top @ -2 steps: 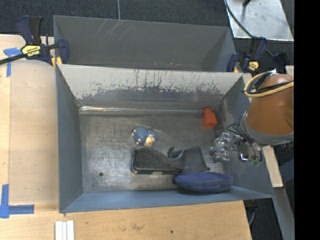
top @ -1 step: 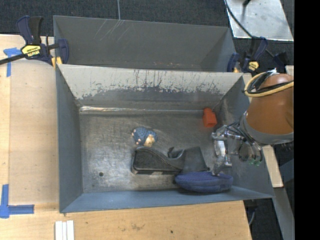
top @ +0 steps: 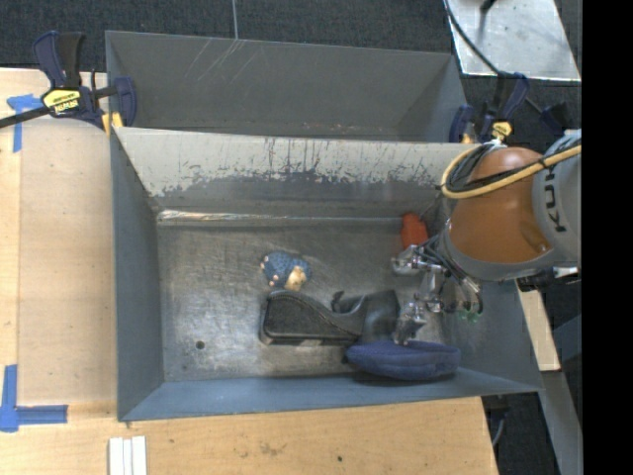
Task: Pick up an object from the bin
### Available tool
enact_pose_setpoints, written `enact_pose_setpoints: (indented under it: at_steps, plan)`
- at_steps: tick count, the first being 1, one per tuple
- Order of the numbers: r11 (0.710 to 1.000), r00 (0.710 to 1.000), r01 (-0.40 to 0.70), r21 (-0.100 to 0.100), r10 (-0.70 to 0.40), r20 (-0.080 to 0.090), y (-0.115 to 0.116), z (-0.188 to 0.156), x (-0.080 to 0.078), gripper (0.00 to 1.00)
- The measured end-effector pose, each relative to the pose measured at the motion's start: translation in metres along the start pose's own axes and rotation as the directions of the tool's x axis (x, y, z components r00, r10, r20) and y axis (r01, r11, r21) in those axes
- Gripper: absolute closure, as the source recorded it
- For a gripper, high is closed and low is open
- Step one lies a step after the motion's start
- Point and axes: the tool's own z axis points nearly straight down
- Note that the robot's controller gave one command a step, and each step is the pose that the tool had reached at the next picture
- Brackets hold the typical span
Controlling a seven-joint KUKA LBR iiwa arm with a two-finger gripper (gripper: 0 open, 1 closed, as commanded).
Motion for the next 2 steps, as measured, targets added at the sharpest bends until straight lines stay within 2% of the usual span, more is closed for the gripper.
enact_pose_setpoints:
  at_steps: [1,2]
  plan:
    - [1.0,1.0,-0.003,-0.002,0.003,0.018,0.0,-0.005,-0.005,1.0]
    - [0.998,0.997,0.071,0.0,-0.071,0.01,-0.036,-0.161,-0.028,1.0]
